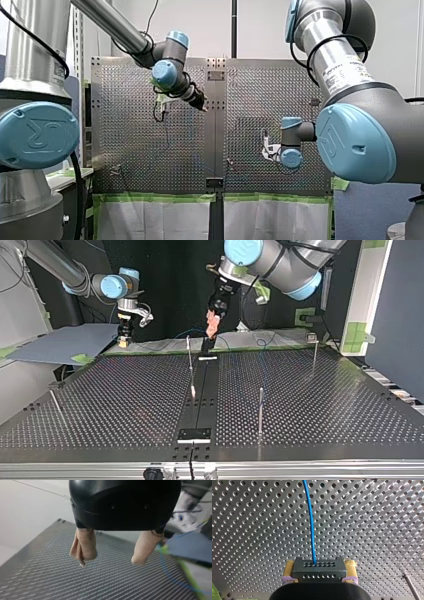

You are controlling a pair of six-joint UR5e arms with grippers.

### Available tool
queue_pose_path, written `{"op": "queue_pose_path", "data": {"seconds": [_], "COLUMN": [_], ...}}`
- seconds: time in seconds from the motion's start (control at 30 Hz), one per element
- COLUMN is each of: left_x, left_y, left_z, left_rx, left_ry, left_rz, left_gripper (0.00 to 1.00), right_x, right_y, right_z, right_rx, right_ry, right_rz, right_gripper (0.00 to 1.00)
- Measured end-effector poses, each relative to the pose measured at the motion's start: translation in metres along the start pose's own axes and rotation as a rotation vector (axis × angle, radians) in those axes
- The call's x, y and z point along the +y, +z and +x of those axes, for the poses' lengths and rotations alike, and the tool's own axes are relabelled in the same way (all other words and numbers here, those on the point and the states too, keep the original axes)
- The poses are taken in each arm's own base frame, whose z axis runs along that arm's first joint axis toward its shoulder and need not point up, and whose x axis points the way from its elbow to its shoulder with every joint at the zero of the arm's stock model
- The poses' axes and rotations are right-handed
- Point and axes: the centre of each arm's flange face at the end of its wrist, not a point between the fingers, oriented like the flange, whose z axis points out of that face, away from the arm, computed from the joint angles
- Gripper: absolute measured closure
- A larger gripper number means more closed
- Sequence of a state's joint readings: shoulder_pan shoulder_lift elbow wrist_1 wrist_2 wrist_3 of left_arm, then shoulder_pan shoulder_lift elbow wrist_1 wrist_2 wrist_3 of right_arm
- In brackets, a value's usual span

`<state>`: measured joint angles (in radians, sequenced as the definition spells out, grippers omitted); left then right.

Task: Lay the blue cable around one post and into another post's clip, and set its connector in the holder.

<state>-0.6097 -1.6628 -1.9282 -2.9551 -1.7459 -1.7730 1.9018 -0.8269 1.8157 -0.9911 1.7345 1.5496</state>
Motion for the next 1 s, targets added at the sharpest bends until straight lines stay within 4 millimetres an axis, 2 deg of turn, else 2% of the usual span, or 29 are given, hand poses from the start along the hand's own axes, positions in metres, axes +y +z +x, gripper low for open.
{"op": "queue_pose_path", "data": {"seconds": [0.27,0.6,0.8,1.0], "left_x": [-0.018,-0.035,-0.049,-0.061], "left_y": [-0.005,-0.026,-0.035,-0.035], "left_z": [0.058,0.14,0.175,0.2], "left_rx": [0.073,0.176,0.209,0.217], "left_ry": [-0.005,-0.035,-0.033,-0.026], "left_rz": [0.05,0.095,0.138,0.171], "left_gripper": [0.0,0.0,0.0,0.0], "right_x": [-0.001,-0.004,-0.005,-0.007], "right_y": [-0.001,-0.002,-0.006,-0.014], "right_z": [0.002,0.025,0.026,0.022], "right_rx": [-0.006,0.002,-0.019,-0.038], "right_ry": [-0.006,-0.008,-0.017,-0.023], "right_rz": [-0.004,-0.003,-0.02,-0.03], "right_gripper": [0.8,0.8,0.8,0.8]}}
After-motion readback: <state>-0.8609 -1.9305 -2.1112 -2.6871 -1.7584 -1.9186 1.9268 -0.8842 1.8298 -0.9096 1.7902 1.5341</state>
